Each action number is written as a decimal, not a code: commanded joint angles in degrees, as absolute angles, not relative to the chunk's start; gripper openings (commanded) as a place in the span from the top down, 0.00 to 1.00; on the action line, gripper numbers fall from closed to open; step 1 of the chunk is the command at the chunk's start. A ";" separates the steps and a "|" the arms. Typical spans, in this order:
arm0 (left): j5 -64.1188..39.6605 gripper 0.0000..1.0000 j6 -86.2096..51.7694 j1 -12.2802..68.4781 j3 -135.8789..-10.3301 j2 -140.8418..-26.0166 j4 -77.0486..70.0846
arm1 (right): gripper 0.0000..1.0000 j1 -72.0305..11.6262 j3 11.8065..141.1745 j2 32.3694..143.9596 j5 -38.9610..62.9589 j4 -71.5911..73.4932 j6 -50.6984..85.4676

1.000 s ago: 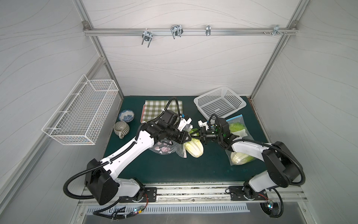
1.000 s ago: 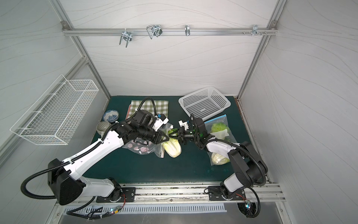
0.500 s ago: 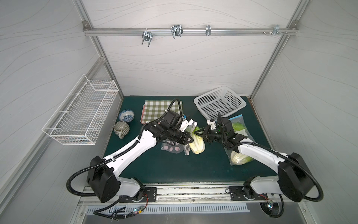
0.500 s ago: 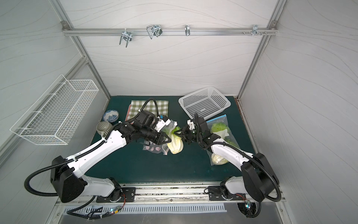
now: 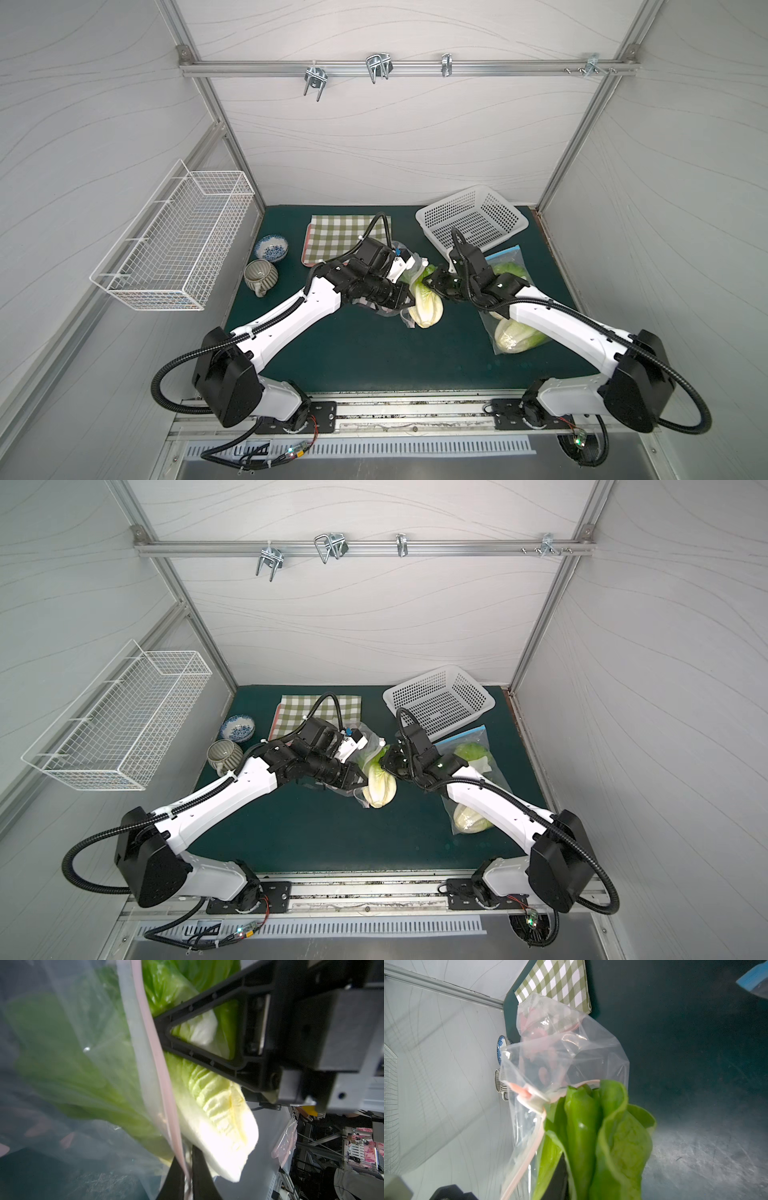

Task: Put the chinese cabbages into a zipper bag and zip it
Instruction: Place the Chinese cabbage in the zipper food storage bag.

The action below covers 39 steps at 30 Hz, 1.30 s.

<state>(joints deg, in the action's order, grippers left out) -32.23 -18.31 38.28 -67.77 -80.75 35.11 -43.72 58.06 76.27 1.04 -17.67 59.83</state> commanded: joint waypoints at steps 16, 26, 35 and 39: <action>-31.42 0.81 -18.85 33.26 -70.21 -88.69 32.56 | 1.00 -48.43 57.45 80.67 -6.51 -11.57 49.76; -30.04 0.96 -16.64 30.29 -73.85 -88.07 36.31 | 1.00 -51.71 47.97 80.53 -2.72 5.45 32.61; -30.18 0.95 -16.47 29.79 -77.44 -88.30 38.27 | 1.00 -54.68 43.76 78.21 2.40 11.34 19.04; -34.27 0.95 -17.67 30.59 -78.97 -88.40 37.79 | 1.00 -54.76 44.73 79.04 4.08 10.93 17.05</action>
<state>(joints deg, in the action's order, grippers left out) -31.11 -17.76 30.09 -75.59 -89.08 39.05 -54.35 43.75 79.68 0.91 8.29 21.58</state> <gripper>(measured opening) 0.053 0.182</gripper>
